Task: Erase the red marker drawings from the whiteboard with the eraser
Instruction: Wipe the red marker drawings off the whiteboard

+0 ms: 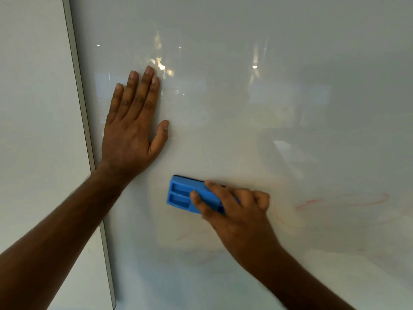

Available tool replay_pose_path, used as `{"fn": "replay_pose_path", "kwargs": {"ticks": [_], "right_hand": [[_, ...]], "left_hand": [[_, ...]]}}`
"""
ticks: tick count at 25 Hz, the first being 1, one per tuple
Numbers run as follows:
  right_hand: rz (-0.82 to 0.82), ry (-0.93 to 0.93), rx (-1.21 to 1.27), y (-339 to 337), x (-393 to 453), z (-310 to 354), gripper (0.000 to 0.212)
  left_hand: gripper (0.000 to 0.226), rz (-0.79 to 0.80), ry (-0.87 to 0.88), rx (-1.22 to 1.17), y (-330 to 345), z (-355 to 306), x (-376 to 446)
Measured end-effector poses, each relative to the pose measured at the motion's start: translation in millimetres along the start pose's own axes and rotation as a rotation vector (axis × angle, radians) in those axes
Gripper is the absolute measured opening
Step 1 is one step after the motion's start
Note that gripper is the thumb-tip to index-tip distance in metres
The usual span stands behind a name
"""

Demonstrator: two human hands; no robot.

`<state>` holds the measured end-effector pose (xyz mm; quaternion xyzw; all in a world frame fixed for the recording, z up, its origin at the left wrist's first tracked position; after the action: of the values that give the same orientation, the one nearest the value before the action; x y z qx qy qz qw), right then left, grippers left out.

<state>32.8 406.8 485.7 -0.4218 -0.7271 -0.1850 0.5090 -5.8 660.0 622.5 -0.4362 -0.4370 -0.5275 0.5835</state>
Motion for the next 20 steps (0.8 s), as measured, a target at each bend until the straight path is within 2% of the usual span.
{"fn": "replay_pose_path", "kwargs": {"ticks": [2, 5, 11, 14, 16, 20], "right_hand": [[0.003, -0.063, 0.029, 7.8, -1.3, 22.8, 0.049], [0.081, -0.172, 0.045, 10.0, -21.2, 32.9, 0.052], [0.002, -0.206, -0.015, -5.7, -64.5, -13.8, 0.039], [-0.041, -0.121, -0.119, -24.3, -48.5, -61.4, 0.052], [-0.112, -0.047, -0.13, -36.3, -22.7, -84.9, 0.046], [-0.134, 0.036, -0.101, -35.1, -2.1, -93.9, 0.045]], "left_hand": [[0.072, 0.007, 0.001, -0.002, 0.0, -0.1, -0.7], [0.072, 0.012, -0.001, -0.003, 0.3, -0.8, -2.2], [0.072, 0.018, -0.014, -0.005, 0.0, 0.7, -4.9], [0.073, 0.011, -0.02, -0.006, -0.6, -1.4, -5.9], [0.073, 0.013, -0.027, -0.006, -0.3, -2.1, -6.5], [0.073, 0.027, -0.046, -0.012, -1.3, -4.5, -9.5]]}}
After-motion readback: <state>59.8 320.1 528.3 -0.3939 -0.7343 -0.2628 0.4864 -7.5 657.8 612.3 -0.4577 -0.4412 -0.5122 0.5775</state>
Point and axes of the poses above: each hand's wrist, its own x-axis towards the middle knuckle, its own y-axis out of the palm, z = x × y, the point moved 2 cm from there along x, towards the middle knuckle, and after that the axes turned 7 degrees about -z, right-handed, at the moved point
